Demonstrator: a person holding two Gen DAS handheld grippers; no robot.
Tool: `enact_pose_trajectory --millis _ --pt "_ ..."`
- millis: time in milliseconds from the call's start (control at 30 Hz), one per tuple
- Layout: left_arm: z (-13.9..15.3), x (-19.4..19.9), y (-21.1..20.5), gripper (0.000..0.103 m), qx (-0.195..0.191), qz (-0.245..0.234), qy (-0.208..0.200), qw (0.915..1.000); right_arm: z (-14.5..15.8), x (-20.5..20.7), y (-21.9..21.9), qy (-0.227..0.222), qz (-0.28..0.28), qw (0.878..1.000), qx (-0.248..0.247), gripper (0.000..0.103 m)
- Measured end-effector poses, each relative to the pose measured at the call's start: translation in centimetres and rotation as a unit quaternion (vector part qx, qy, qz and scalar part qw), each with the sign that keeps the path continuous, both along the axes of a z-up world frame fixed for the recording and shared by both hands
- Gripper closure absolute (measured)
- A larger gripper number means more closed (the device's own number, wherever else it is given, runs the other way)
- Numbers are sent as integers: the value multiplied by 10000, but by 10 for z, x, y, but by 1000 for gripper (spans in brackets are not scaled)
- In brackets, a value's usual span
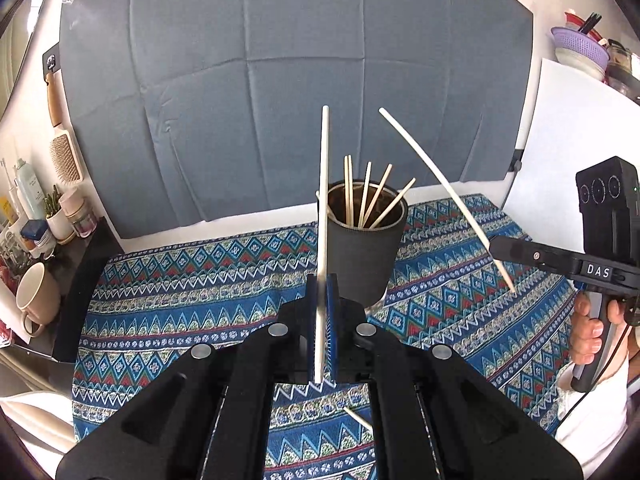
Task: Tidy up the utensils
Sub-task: 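Carry the held sticks above the black cup and open both grippers to drop them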
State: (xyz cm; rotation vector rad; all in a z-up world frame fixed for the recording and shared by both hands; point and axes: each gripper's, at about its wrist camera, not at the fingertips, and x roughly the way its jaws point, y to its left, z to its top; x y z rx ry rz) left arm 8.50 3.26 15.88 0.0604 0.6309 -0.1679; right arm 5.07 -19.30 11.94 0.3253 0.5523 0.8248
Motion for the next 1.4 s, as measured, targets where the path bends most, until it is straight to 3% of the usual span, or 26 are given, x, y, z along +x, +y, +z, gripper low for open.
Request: enact_pose_trajectory --millis 333,567,900,1233,1400 --pt "7 29 -11 98 -521 -469 -712 9950 16 34 -4 -542 -184 9969 532 98" --pt "-5 47 -20 98 -830 -766 -1328 9847 16 46 2 -1260 -437 9888 676 98" --pt "-35 85 -18 98 -1206 -692 -1876 9723 3 72 28 -1927 -878 9764 415 98" --pt "-64 112 -16 98 -1484 -637 -1816 9700 -25 100 43 -2028 -1196 9718 95 98" --pt "-75 114 -25 98 -1318 -712 -1816 9719 -33 100 44 -2120 -1294 9686 -69 98"
